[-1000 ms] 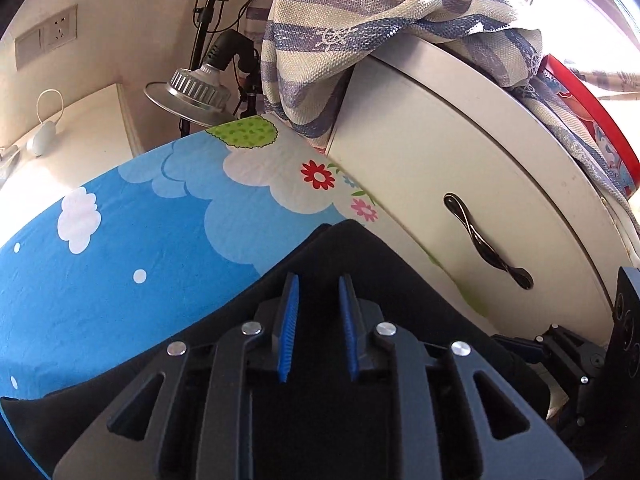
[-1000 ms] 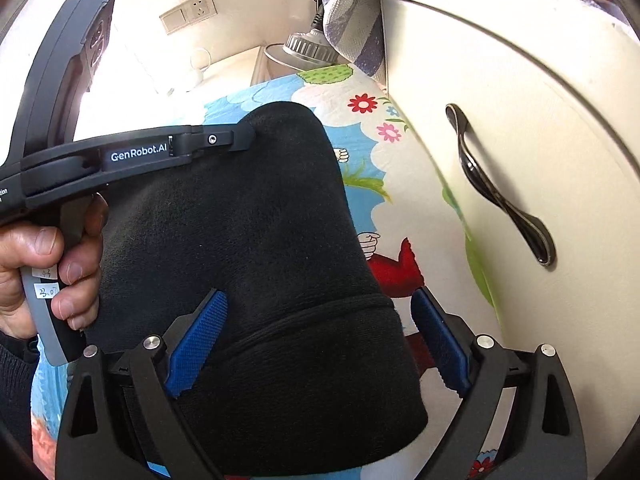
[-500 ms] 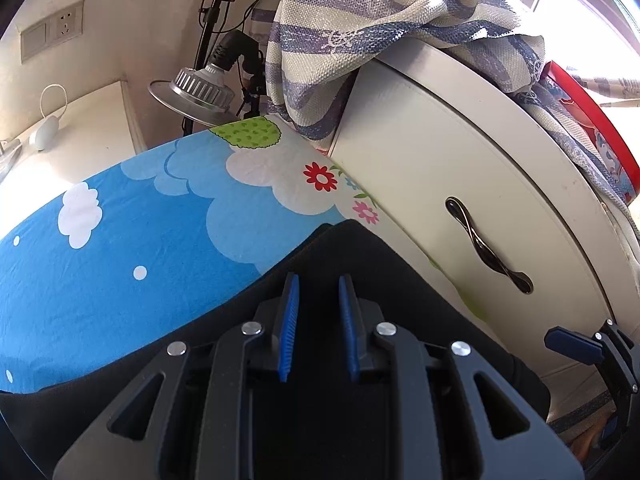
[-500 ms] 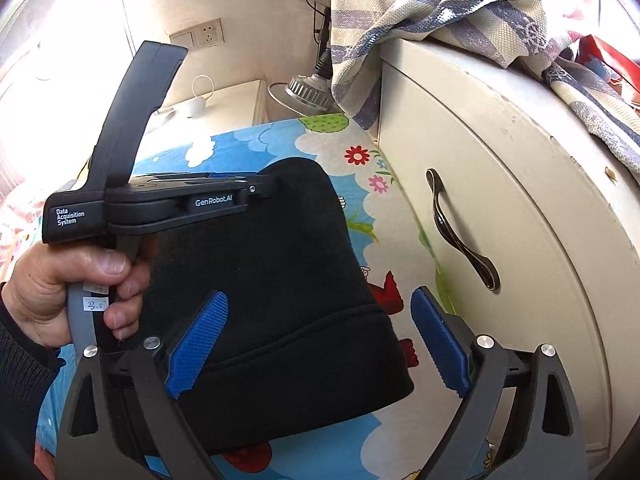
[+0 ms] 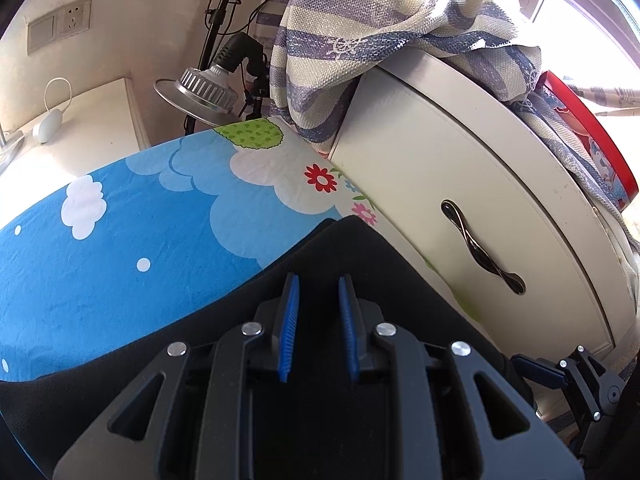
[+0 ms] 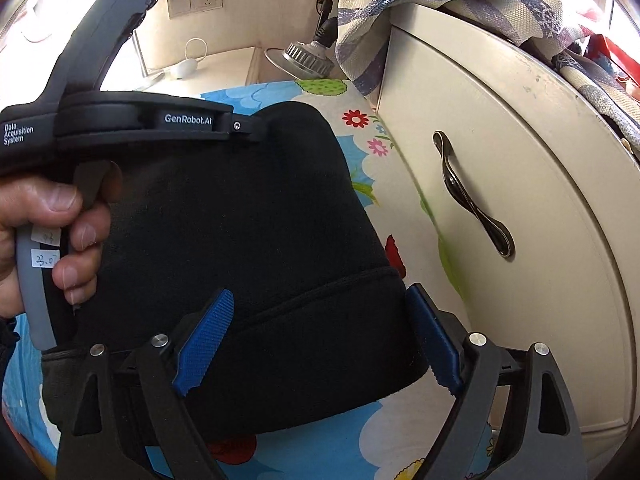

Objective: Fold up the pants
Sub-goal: 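Smooth the black bundle with both tools pressing its folded edge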

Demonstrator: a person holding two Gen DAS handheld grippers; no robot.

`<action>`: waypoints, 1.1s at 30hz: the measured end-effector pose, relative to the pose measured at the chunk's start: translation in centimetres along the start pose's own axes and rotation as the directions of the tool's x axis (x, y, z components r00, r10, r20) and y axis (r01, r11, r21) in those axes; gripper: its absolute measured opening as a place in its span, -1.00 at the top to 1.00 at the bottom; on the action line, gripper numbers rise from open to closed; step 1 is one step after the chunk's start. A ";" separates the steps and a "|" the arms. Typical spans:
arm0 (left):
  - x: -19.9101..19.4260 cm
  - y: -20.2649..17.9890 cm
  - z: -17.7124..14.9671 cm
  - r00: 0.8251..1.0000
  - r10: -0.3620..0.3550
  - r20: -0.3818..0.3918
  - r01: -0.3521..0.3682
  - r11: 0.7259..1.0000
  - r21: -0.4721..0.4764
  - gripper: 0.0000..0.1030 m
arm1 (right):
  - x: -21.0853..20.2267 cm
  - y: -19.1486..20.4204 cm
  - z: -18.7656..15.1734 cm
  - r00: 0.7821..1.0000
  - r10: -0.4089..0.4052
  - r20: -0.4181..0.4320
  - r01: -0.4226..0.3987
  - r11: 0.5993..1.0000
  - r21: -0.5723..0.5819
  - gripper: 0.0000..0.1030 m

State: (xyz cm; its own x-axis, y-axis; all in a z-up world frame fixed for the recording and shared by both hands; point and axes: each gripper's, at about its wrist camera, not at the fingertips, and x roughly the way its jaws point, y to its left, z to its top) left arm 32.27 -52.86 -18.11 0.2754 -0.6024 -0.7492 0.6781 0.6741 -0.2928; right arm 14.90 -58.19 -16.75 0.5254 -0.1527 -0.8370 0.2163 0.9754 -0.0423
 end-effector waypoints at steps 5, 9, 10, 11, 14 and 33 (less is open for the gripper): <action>-0.5 0.1 -0.4 1.000 -0.001 0.006 0.001 1.000 -0.001 0.59 | 0.3 0.1 -0.2 1.000 -0.007 0.003 0.007 1.000 -0.007 -0.63; -1.1 0.3 -0.9 1.000 -0.002 0.008 0.002 1.000 -0.017 0.59 | 0.5 0.0 -0.6 1.000 -0.008 0.007 0.008 1.000 -0.010 -0.66; -1.3 0.3 -1.0 1.000 -0.001 0.009 0.001 1.000 -0.021 0.58 | 0.4 -0.1 -0.7 1.000 -0.007 0.009 0.007 1.000 -0.010 -0.66; -1.6 0.3 -1.2 1.000 0.002 0.011 -0.002 1.000 -0.024 0.56 | 0.4 -0.2 -0.7 1.000 -0.006 0.009 0.006 1.000 -0.009 -0.66; -2.4 0.3 -2.1 1.000 0.008 0.021 -0.007 1.000 -0.030 0.39 | 0.5 -0.2 -0.9 1.000 -0.006 0.015 0.006 1.000 -0.012 -0.67; 3.8 -2.7 3.1 0.988 0.126 -0.084 -0.117 0.987 0.110 0.02 | 0.2 -0.7 -0.8 1.000 0.009 0.026 -0.009 1.000 0.002 -0.73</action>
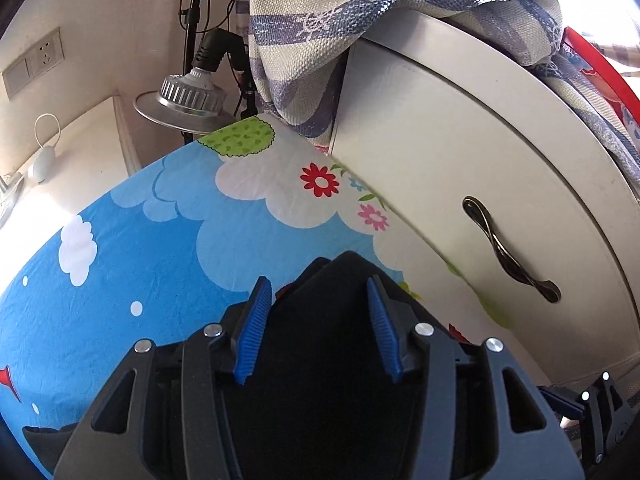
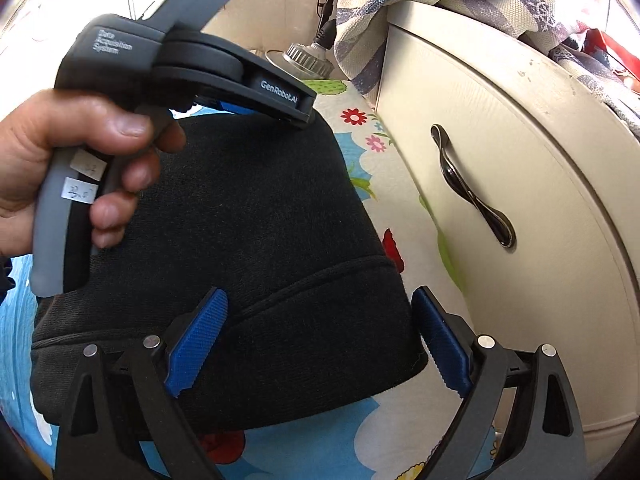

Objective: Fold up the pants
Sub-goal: 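Smooth the black bundle with both tools pressing its folded edge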

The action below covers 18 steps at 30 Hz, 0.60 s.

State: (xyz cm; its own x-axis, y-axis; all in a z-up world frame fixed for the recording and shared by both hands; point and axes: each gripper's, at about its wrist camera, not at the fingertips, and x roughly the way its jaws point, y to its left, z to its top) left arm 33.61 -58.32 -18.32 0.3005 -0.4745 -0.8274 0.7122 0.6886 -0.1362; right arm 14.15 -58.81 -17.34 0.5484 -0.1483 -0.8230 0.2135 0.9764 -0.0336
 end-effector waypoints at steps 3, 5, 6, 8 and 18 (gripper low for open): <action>-0.1 0.1 -0.5 1.000 0.018 0.014 -0.018 1.000 -0.006 -0.01 | -1.7 0.1 0.1 0.998 -0.003 0.064 0.003 1.000 0.005 -0.73; -0.3 0.5 -0.9 0.999 0.030 0.023 -0.029 0.999 -0.033 -0.19 | -2.0 0.5 0.0 0.996 -0.019 0.088 0.021 1.000 -0.018 -0.73; -0.5 1.0 -1.1 0.999 0.027 0.031 -0.025 0.998 -0.065 -0.29 | -1.5 0.7 -0.1 0.998 -0.017 0.067 0.019 0.999 -0.032 -0.73; -1.8 1.8 -1.9 0.997 0.004 0.077 0.007 0.990 -0.138 -0.28 | -0.7 0.7 -0.5 0.999 -0.016 0.044 0.018 0.999 -0.039 -0.74; -5.8 3.6 -9.1 0.992 0.102 0.080 -0.072 0.945 -0.319 -0.27 | -0.3 0.6 -1.0 0.998 -0.015 0.064 0.019 0.998 -0.056 -0.77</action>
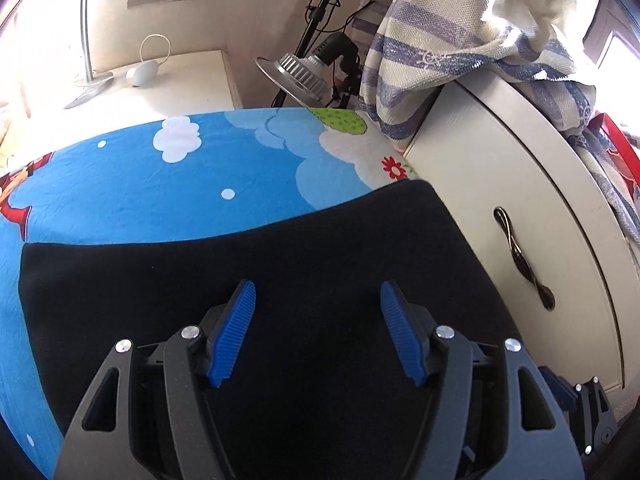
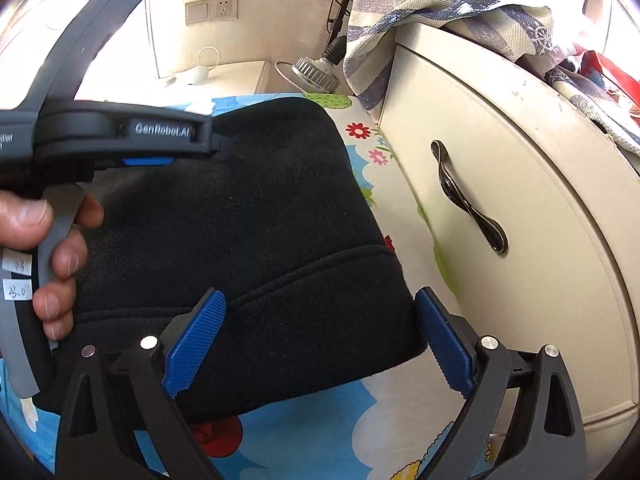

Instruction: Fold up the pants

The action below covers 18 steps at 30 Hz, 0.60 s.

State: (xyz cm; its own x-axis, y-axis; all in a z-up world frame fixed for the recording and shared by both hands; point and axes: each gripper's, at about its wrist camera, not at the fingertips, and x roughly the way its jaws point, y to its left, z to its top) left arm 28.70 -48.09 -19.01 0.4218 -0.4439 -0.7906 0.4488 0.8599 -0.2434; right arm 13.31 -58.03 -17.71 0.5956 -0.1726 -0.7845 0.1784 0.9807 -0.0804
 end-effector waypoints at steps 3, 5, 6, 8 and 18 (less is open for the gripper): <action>-2.5 0.6 -1.0 1.000 0.024 0.012 -0.023 0.999 -0.030 -0.35 | -1.1 -0.3 -0.1 1.000 -0.008 -0.004 0.008 1.000 0.009 -0.77; -5.4 1.2 -2.4 0.998 0.051 0.040 -0.049 0.997 -0.066 -0.40 | -3.2 -0.3 -0.7 1.000 -0.015 0.027 0.015 1.000 0.012 -0.77; -7.0 1.6 -3.5 0.996 0.065 0.061 -0.060 0.994 -0.086 -0.47 | -4.4 -0.1 -1.2 0.999 -0.015 0.044 0.014 1.000 0.012 -0.77; -10.3 2.1 -6.2 0.995 0.052 0.087 -0.041 0.991 -0.126 -0.56 | -6.5 -0.2 -2.2 0.998 -0.016 0.066 0.015 1.000 0.017 -0.77; -23.4 -3.1 -18.3 0.964 0.225 0.143 -0.216 0.974 -0.073 -0.96 | -15.6 -1.2 -6.9 0.986 0.019 0.164 -0.029 0.998 0.057 -0.78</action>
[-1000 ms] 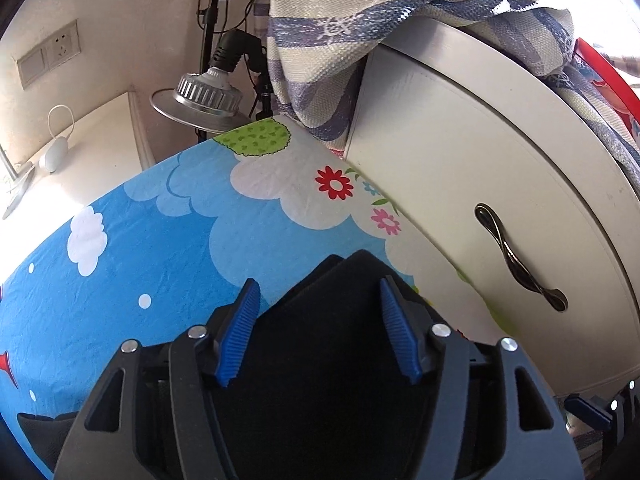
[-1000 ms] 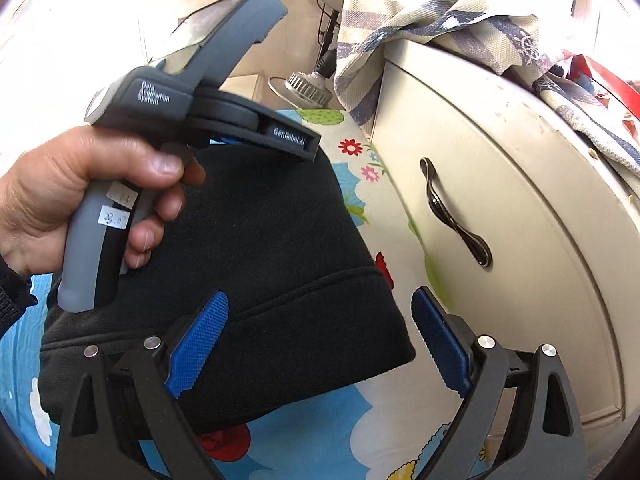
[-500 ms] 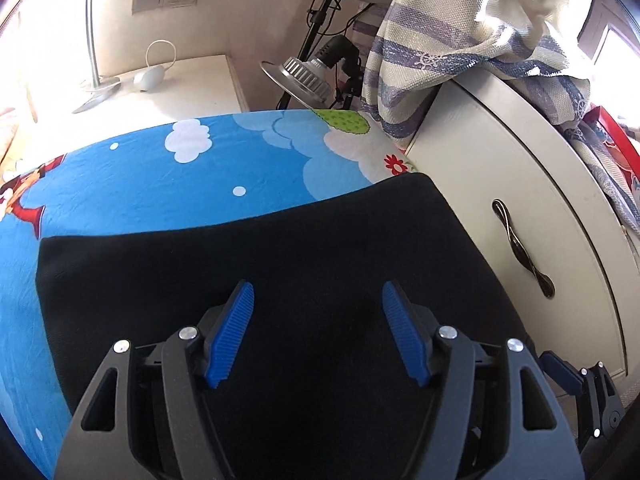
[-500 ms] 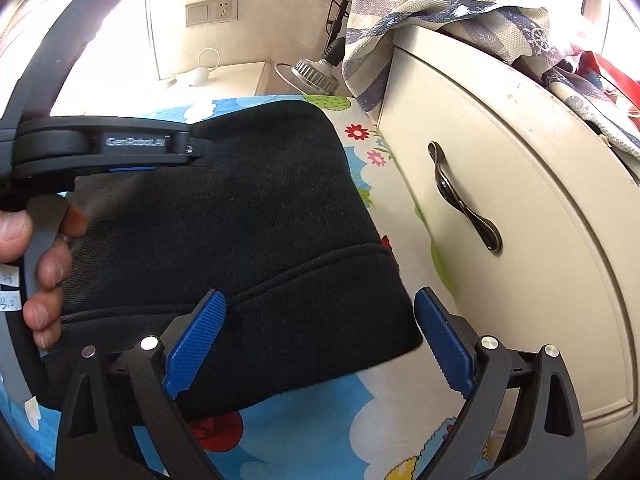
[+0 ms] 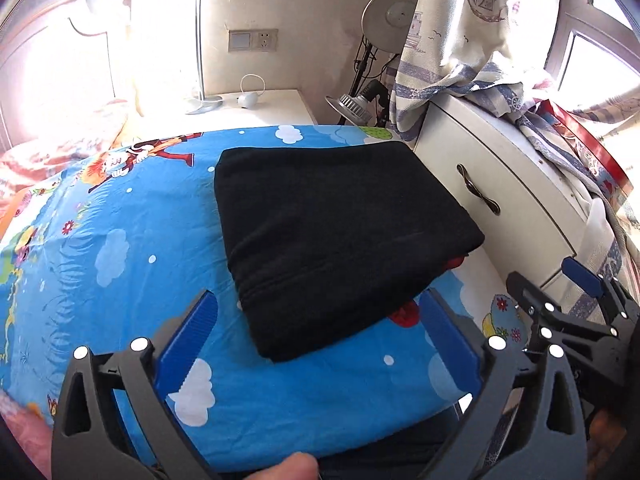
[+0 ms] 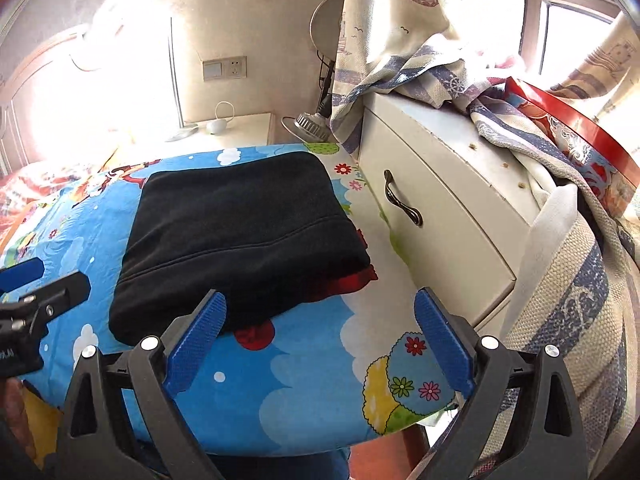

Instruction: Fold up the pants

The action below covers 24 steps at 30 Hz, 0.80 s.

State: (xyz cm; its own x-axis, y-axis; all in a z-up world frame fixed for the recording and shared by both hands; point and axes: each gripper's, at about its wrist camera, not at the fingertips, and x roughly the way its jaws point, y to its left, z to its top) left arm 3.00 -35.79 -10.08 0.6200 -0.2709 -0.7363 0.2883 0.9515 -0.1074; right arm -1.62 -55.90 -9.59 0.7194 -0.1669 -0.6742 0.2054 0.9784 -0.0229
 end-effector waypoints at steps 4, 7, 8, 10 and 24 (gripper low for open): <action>-1.4 -1.3 -1.1 0.998 0.043 0.037 -0.045 0.998 0.046 -0.96 | -0.8 0.2 0.3 1.000 0.009 0.015 -0.010 1.000 0.007 -0.78; -1.5 -1.9 -0.6 0.996 0.070 0.061 -0.073 0.996 0.048 -0.96 | -1.0 0.2 0.4 1.000 0.014 0.018 -0.014 1.000 0.007 -0.78; -1.3 -2.2 -0.1 0.994 0.086 0.073 -0.090 0.994 0.055 -0.96 | -1.1 0.2 0.4 1.000 0.016 0.018 -0.016 1.000 0.004 -0.78; -1.1 -1.8 0.2 0.995 0.082 0.060 -0.084 0.996 0.028 -0.96 | -1.0 0.1 0.4 1.000 0.013 0.022 -0.013 1.000 0.003 -0.78; -0.8 -0.9 0.7 0.998 0.044 0.041 -0.044 0.999 -0.006 -0.96 | -0.9 0.1 0.5 0.999 0.039 0.019 -0.039 0.999 0.006 -0.78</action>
State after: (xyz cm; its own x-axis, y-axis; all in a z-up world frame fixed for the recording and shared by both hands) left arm 2.77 -36.50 -8.88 0.6619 -0.2344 -0.7120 0.2562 0.9634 -0.0790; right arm -1.93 -55.68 -8.62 0.7391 -0.1313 -0.6607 0.1812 0.9834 0.0074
